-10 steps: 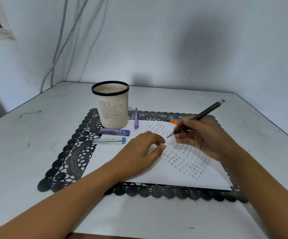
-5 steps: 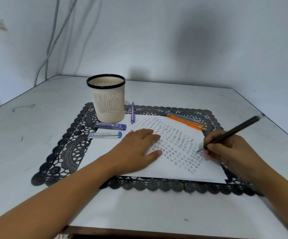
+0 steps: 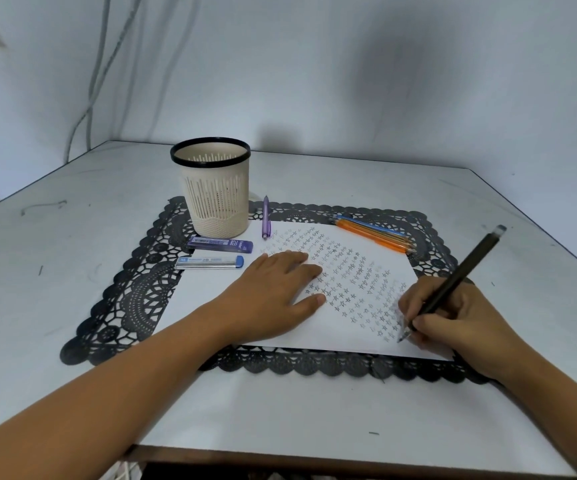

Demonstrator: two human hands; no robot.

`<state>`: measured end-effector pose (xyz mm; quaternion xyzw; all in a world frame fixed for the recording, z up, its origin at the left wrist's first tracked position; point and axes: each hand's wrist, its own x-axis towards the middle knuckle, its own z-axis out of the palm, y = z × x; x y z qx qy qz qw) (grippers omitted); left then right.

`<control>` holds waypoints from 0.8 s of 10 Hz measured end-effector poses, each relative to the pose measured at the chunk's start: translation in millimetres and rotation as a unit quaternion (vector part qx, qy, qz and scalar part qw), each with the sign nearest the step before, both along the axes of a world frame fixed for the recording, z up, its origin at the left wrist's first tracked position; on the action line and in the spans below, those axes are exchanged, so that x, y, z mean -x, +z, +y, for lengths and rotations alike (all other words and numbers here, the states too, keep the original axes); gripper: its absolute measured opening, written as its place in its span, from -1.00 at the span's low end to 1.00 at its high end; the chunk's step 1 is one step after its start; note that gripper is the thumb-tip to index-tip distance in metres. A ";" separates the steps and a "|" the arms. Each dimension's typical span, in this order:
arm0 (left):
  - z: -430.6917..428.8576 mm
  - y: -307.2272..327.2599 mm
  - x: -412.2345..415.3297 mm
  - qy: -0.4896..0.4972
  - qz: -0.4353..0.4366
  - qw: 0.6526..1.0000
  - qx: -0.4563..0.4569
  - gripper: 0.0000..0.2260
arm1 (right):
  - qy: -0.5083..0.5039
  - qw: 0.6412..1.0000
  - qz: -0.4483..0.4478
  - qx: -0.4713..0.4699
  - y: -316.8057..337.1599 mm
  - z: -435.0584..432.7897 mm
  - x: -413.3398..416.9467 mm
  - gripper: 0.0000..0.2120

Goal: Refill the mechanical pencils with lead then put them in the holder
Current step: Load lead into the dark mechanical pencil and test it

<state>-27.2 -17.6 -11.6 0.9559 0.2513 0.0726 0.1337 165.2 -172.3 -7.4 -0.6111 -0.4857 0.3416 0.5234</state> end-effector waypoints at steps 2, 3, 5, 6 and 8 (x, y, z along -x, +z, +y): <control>0.2 -0.6 -0.5 0.002 0.000 1.000 0.001 -0.55 | 0.016 1.000 -0.007 -0.012 2.2 -0.3 3.5 -0.80; -0.4 -0.5 -0.4 0.003 -0.002 1.000 0.002 -0.55 | 0.018 0.999 -0.028 -0.010 2.9 -0.3 4.1 -0.79; -0.7 -0.7 -0.5 0.003 -0.002 1.000 0.000 -0.55 | 0.022 0.999 -0.031 -0.007 1.5 -0.2 2.3 -0.82; -0.8 0.2 -0.5 0.004 0.001 1.000 0.000 -0.56 | 0.021 0.999 -0.028 -0.010 -0.1 -0.2 2.5 -0.94; -1.5 1.1 -0.4 0.002 0.002 1.000 0.001 -0.56 | 0.021 0.998 -0.051 -0.009 1.8 -1.4 2.1 -0.94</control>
